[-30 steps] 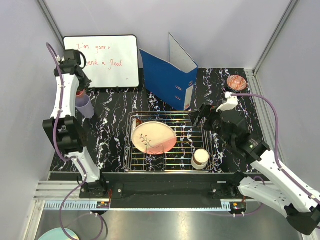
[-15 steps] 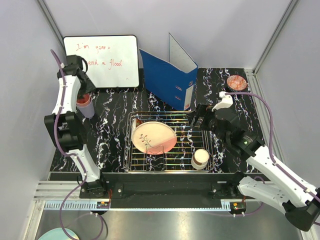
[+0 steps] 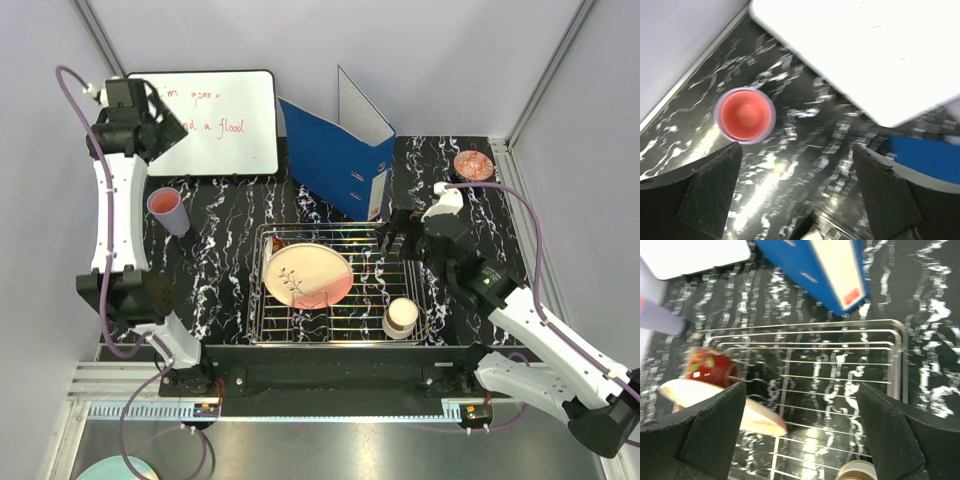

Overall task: Unload the mixed dishes from the dish rack
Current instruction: Place the cup at the center of the board, then pick up the cup from the dish rack.

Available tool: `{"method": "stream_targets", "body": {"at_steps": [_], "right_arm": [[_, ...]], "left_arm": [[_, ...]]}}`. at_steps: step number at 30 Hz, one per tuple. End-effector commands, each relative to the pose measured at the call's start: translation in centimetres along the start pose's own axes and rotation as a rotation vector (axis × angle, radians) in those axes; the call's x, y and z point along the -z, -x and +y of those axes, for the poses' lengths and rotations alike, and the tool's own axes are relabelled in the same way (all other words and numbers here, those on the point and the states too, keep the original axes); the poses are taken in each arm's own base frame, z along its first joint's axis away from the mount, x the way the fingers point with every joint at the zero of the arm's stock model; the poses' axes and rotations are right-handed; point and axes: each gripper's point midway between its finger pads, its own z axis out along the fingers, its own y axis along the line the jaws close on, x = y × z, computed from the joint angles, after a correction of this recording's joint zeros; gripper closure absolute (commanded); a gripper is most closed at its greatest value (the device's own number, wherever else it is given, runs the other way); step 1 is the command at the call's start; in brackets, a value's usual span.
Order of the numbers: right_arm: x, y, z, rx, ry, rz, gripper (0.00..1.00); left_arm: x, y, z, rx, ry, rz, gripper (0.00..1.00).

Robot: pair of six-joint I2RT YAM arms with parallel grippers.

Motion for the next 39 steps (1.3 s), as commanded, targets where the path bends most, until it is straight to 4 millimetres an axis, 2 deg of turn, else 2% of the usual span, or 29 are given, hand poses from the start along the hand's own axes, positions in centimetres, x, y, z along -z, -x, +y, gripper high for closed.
{"method": "stream_targets", "body": {"at_steps": [1,2,3,4,5,6,7,8,9,10,11,12,13,18,23,24,32,39], "right_arm": [[0.0,1.0,-2.1,0.081,-0.13,-0.007,0.0],[-0.3,0.4,-2.7,0.094,-0.161,0.015,0.0],[-0.3,0.2,-2.9,0.1,-0.174,0.03,0.0],[-0.4,-0.9,-3.4,0.1,-0.199,0.069,0.0],[-0.5,-1.4,-3.5,0.094,-0.203,0.092,0.0],[-0.5,-2.6,-3.5,0.087,-0.192,0.134,0.0],[-0.4,-3.6,-3.6,0.062,-0.192,0.168,0.0],[-0.3,-4.5,-3.2,0.043,-0.168,0.202,0.0],[-0.2,-5.9,-3.5,0.018,-0.17,0.232,0.0],[0.3,-6.3,-3.3,0.0,-0.152,0.237,0.0],[0.6,-6.7,-3.2,-0.008,-0.146,0.24,0.0],[1.2,-7.8,-3.2,-0.008,-0.147,0.263,0.0],[1.9,-7.9,-3.0,-0.009,-0.138,0.258,0.0],[4.8,-9.7,-3.7,0.008,-0.222,0.334,0.0],[6.6,-10.1,-4.0,0.014,-0.285,0.353,0.0],[6.9,-10.6,-4.6,0.021,-0.32,0.369,0.0],[7.1,-13.0,-5.7,0.078,-0.393,0.44,0.0],[6.0,-15.2,-6.1,0.054,-0.391,0.453,0.0]], "left_arm": [[11.5,1.2,-7.0,-0.075,-0.27,-0.166,0.04],[12.3,0.2,-8.1,-0.115,-0.3,-0.163,0.05],[14.1,-1.9,-10.2,-0.176,-0.368,-0.151,0.05],[15.8,-2.6,-10.7,-0.209,-0.407,-0.164,0.05],[15.8,-4.3,-11.2,-0.243,-0.425,-0.147,0.05],[16.8,-6.2,-12.2,-0.276,-0.47,-0.13,0.05],[18.7,-6.5,-12.6,-0.259,-0.542,-0.15,0.05],[17.8,-8.9,-12.4,-0.292,-0.549,-0.105,0.05],[18.4,-10.2,-12.6,-0.296,-0.581,-0.09,0.05],[19.8,-10.0,-12.5,-0.276,-0.637,-0.12,0.05],[18.9,-11.9,-12.0,-0.299,-0.631,-0.086,0.05],[19.8,-12.2,-11.6,-0.297,-0.659,-0.095,0.05],[19.2,-13.2,-11.2,-0.308,-0.655,-0.082,0.05],[19.5,-14.9,-10.0,-0.358,-0.677,-0.065,0.05],[19.5,-15.9,-9.2,-0.379,-0.675,-0.062,0.05],[19.5,-16.1,-9.3,-0.385,-0.679,-0.057,0.05],[19.0,-17.6,-9.1,-0.402,-0.67,-0.026,0.05],[18.5,-18.7,-9.2,-0.416,-0.665,0.002,0.05]]}}
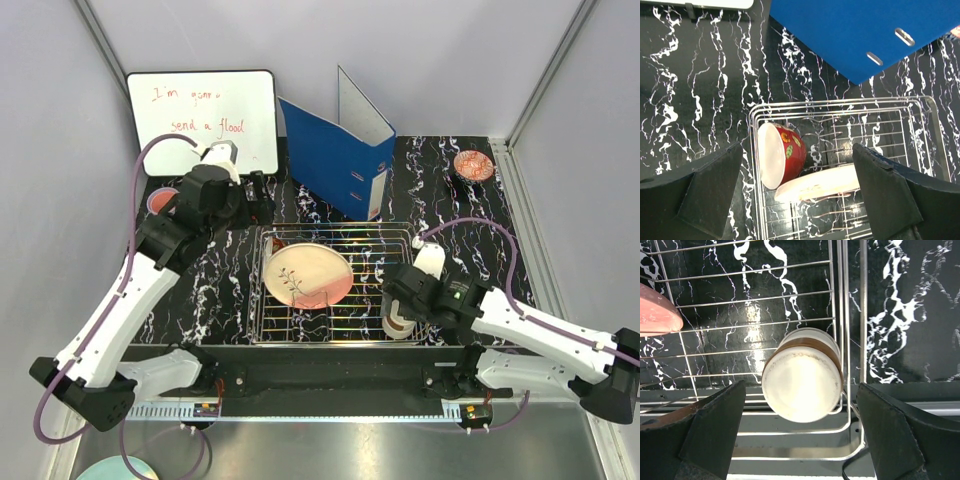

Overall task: Unload the mixed dishes from the dish rack
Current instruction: Pick up the cup from the dish rack.

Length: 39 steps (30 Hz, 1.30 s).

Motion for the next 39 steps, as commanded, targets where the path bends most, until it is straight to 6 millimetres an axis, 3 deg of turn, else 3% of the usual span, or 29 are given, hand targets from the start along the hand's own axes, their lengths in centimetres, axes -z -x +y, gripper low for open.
{"method": "stream_targets", "body": {"at_steps": [1,10,12,13,22,23,25,26,32,34,37,38,39], "right_arm": [[-1.2,-0.3,0.3,-0.038,-0.004,-0.019,0.0],[-2.9,-1.9,0.8,-0.027,0.008,0.017,0.01],[-2.9,-2.0,0.7,-0.026,0.005,0.02,0.05],[-2.9,-2.0,0.7,-0.029,0.006,0.018,0.15],[-0.9,0.1,0.1,-0.07,0.014,-0.049,0.62],[-0.3,0.7,0.4,-0.072,0.03,-0.064,0.7],[1.2,2.1,0.5,-0.084,0.072,-0.113,0.96],[2.5,3.5,1.1,-0.092,0.116,-0.154,1.0],[12.0,12.5,3.1,-0.188,0.442,-0.506,1.0],[13.6,14.3,2.9,-0.208,0.465,-0.59,1.0],[15.3,16.3,4.2,-0.217,0.546,-0.69,1.0],[16.6,17.4,5.0,-0.239,0.601,-0.739,1.0],[17.0,17.7,5.7,-0.238,0.632,-0.749,1.0]], "left_arm": [[0.1,0.9,-1.0,0.004,-0.038,-0.041,0.05],[-0.3,0.1,-0.9,0.0,-0.036,-0.021,0.05],[-0.3,0.0,-0.8,0.0,-0.034,-0.02,0.05],[-0.3,-0.1,-0.7,0.0,-0.031,-0.02,0.05],[0.0,0.0,-0.6,-0.005,-0.029,-0.03,0.05],[0.0,0.0,-0.5,-0.004,-0.027,-0.031,0.05],[0.2,0.3,-0.5,-0.003,-0.026,-0.041,0.05],[0.3,0.4,-0.5,-0.006,-0.025,-0.045,0.05],[0.9,1.0,-0.7,0.004,-0.041,-0.069,0.05],[1.0,1.0,-1.9,0.01,-0.112,-0.081,0.04],[2.2,0.9,-5.6,0.009,-0.353,-0.111,0.01],[3.9,2.5,-7.2,0.03,-0.457,-0.187,0.01],[4.4,1.2,-8.7,0.027,-0.57,-0.16,0.01]]}}
